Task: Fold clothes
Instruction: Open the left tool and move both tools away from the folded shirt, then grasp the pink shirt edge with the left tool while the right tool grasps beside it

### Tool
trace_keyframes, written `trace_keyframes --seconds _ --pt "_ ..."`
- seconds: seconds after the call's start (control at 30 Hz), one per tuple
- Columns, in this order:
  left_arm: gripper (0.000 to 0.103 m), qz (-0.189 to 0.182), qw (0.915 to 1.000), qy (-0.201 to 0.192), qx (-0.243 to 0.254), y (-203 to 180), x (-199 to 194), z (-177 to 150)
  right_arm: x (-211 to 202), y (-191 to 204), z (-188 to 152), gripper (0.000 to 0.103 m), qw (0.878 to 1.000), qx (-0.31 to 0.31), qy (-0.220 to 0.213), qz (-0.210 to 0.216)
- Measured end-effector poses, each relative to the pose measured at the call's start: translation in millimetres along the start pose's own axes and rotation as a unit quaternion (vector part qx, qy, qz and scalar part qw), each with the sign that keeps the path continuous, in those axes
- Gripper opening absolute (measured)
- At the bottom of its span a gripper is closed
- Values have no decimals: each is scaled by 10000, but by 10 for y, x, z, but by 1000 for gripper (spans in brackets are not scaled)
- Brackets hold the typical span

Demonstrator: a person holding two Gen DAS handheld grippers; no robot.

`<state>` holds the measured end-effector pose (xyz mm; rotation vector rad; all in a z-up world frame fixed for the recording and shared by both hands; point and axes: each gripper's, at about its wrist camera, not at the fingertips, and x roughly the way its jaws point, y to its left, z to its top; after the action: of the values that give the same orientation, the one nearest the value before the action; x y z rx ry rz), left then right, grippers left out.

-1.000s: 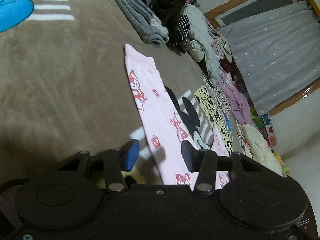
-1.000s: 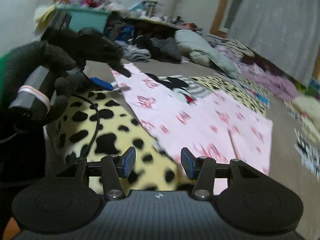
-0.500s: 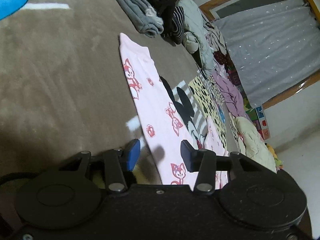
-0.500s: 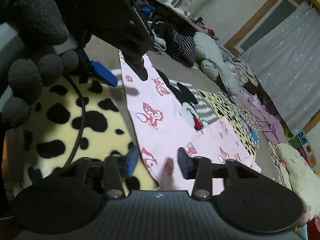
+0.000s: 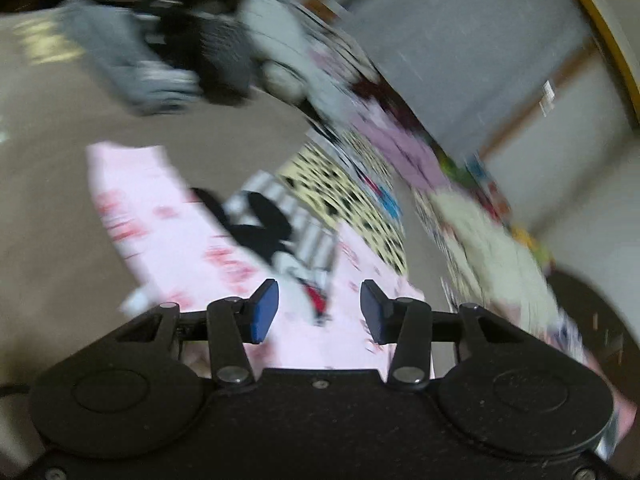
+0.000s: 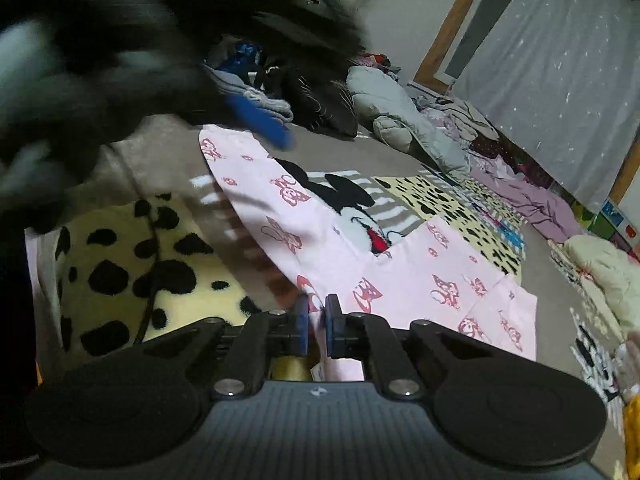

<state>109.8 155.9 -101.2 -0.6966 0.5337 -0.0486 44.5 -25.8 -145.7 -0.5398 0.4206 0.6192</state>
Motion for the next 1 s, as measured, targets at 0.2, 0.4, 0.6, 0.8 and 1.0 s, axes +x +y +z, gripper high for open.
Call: trace_keyframes --seconds 0.2,0.4,0.6,0.8,1.0 --pt "42 277 9937 751 783 -291 888 330 -7 -123 -69 10 9987 450 -138 171" --pt "40 545 9807 1414 1238 -469 1615 402 -71 -303 -139 8 9934 1064 -318 300" --pt "34 789 9729 1764 1271 -477 2089 447 -113 -362 -210 8 9899 1294 -407 423" --pt "1 680 9681 1696 1716 -724 2162 445 -150 -402 -271 8 9848 1559 -531 549" --pt "1 684 9570 1587 2330 -1142 2161 332 -247 -597 -341 8 9738 2092 -695 557"
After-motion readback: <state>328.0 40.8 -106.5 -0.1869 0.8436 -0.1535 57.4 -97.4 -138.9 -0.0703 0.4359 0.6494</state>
